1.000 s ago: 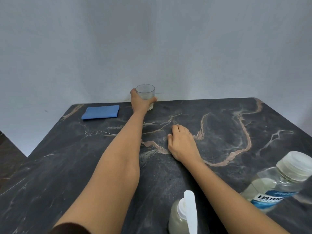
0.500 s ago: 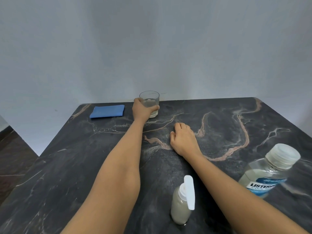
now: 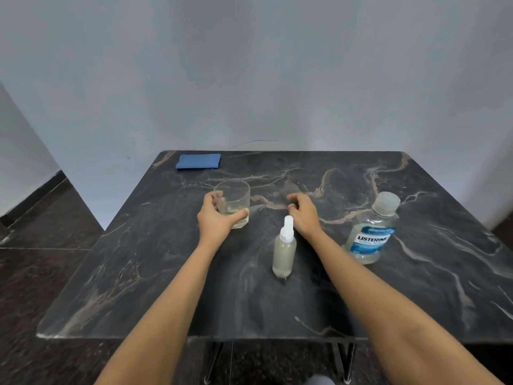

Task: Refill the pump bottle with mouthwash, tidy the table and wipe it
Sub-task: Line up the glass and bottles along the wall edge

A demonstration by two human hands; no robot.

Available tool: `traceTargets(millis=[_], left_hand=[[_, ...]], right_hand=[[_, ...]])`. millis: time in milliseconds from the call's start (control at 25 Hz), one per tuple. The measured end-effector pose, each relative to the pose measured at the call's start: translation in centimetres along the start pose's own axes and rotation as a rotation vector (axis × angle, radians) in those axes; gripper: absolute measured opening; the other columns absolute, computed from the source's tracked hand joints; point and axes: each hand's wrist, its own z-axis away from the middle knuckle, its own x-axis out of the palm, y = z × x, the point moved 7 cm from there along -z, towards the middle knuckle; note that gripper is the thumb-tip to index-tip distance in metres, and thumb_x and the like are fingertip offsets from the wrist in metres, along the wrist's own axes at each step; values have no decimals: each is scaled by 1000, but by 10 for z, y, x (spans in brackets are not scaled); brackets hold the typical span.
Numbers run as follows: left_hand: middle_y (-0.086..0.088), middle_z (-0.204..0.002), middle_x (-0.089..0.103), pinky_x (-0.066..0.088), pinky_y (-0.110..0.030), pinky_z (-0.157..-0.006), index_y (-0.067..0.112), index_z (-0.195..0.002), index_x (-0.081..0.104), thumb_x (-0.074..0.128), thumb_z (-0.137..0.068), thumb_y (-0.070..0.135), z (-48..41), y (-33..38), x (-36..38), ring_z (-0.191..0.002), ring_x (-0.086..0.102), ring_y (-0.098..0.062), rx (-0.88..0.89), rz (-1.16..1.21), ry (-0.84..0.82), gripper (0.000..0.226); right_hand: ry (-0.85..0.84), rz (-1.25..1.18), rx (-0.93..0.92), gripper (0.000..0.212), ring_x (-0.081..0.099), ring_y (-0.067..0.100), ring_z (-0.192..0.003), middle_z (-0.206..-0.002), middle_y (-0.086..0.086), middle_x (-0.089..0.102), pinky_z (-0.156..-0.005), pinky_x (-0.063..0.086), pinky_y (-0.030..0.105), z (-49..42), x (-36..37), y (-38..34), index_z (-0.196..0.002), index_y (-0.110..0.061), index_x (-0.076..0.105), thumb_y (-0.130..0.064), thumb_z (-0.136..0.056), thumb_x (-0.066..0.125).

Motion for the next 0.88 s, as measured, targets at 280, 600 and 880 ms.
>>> traceTargets(millis=[280,600,880], left_hand=[[3,-117,58,38,-10,-73,27,-120,50,90,-61,29,65,-6,-44,-103,55,-9,2,-25,6,71],[7,-127,57,49,-29,-98,30,-126,50,87,-64,35,87,-19,-47,-110,60,-10,18,47,-6,73],[11,-120,59,52,-33,-95,35,-117,51,86,-56,48,84,-23,-47,-108,61,-9,38,42,9,71]], right_hand=[[-173,-812,6,37,60,10,-105,-122,4,60,-97,46,29,100,-25,-36,-124,-8,50,0,-91,35],[-359,-416,-332,48,51,17,-125,-129,0,57,-108,37,35,140,-25,-56,-131,-32,46,-26,-86,61],[-153,-340,-429,37,57,14,-105,-111,0,56,-91,47,32,128,-13,-70,-119,-27,50,-40,-86,61]])
